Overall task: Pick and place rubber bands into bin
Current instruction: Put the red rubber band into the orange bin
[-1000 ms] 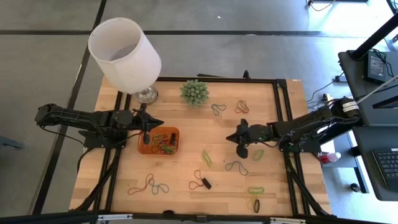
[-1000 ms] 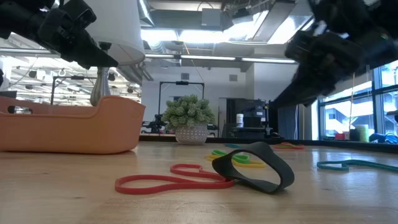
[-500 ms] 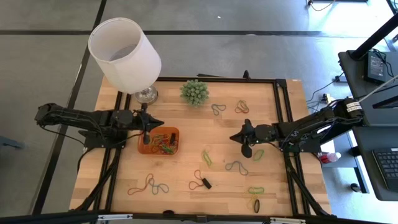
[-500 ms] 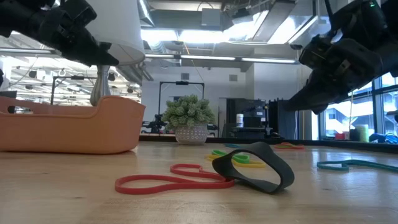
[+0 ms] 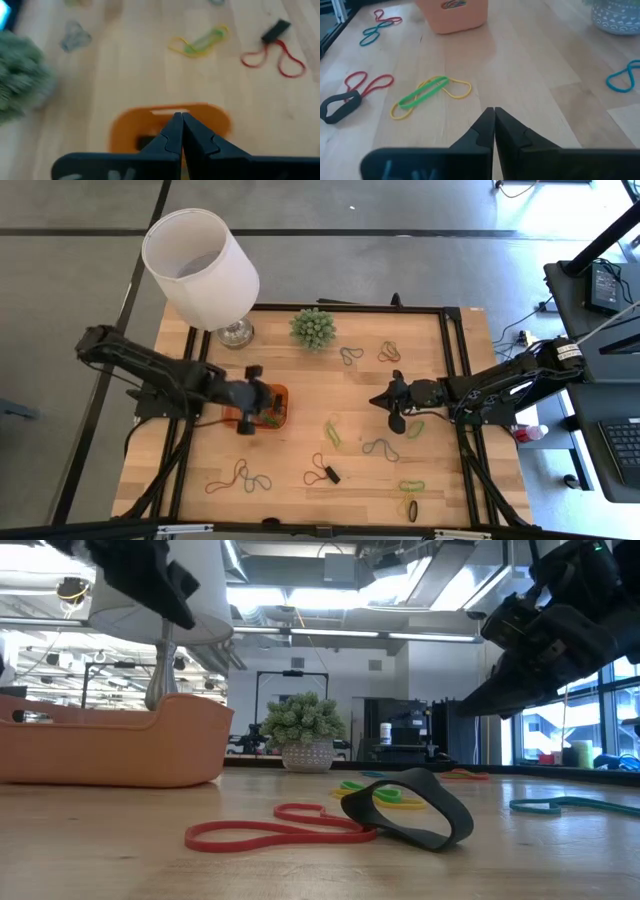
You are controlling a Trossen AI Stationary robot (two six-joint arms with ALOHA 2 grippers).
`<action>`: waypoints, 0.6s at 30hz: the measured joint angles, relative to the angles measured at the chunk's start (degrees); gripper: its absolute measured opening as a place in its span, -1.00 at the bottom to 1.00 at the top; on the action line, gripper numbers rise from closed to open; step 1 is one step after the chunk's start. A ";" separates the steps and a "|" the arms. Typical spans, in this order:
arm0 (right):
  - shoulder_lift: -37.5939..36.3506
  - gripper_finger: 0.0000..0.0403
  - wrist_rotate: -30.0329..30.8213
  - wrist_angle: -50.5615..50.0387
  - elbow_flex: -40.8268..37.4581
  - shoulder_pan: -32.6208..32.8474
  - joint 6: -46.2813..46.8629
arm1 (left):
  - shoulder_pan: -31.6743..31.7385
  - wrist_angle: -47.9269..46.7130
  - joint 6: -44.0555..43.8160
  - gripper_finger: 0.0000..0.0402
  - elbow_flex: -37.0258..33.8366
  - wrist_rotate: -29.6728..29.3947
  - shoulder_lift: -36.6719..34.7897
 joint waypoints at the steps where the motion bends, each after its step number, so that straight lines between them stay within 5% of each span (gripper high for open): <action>1: 0.00 -0.92 0.00 0.13 0.00 -0.02 -0.70 | -1.21 -2.42 -2.69 -0.99 2.31 -0.09 2.19; 10: 0.02 -0.92 0.02 0.41 0.00 -0.02 -4.38 | -13.55 -18.76 -37.79 -0.99 17.42 2.83 16.57; 18: 0.02 -0.92 0.02 0.39 0.00 -0.02 -5.53 | -26.45 -20.17 -66.06 -0.98 17.32 5.63 24.35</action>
